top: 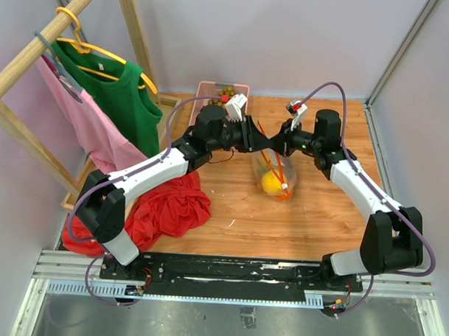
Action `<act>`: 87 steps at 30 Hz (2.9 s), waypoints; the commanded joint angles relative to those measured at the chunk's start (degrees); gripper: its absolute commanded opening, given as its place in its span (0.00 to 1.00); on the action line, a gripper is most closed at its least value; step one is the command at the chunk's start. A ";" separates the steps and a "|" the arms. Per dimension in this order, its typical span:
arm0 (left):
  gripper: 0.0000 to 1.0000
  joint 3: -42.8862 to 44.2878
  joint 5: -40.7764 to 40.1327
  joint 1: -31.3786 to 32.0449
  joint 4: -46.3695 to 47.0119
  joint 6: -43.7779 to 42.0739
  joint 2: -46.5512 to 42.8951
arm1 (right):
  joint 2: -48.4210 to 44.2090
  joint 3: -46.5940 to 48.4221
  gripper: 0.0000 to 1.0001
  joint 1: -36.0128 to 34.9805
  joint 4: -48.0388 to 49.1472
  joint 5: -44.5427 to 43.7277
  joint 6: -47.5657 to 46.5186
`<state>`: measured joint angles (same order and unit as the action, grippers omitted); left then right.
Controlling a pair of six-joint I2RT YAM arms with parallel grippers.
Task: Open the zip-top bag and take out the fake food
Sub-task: Pick up the fake fruit from the zipper food storage bag.
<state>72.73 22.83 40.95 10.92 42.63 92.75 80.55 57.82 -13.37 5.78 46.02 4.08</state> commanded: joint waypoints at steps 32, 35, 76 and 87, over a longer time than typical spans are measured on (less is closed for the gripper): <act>0.35 -7.62 -2.53 -1.97 -11.64 -6.16 3.78 | -5.41 3.05 0.07 -5.59 -5.39 0.81 -6.86; 0.39 -8.97 -0.99 -2.35 -12.03 -6.17 3.32 | -5.12 3.86 0.14 -5.54 -6.28 1.79 -8.07; 0.79 -23.59 14.80 -7.06 -2.14 -2.27 0.12 | 4.26 -1.76 0.66 -6.52 -40.83 10.46 -90.36; 0.85 -24.83 15.22 -7.13 -1.23 -2.59 1.28 | 5.28 -4.32 0.58 -9.12 -39.78 8.37 -90.39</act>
<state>48.86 36.71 33.91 8.34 40.73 94.52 85.10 54.65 -20.36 -34.37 55.00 -86.89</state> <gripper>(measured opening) 0.848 0.596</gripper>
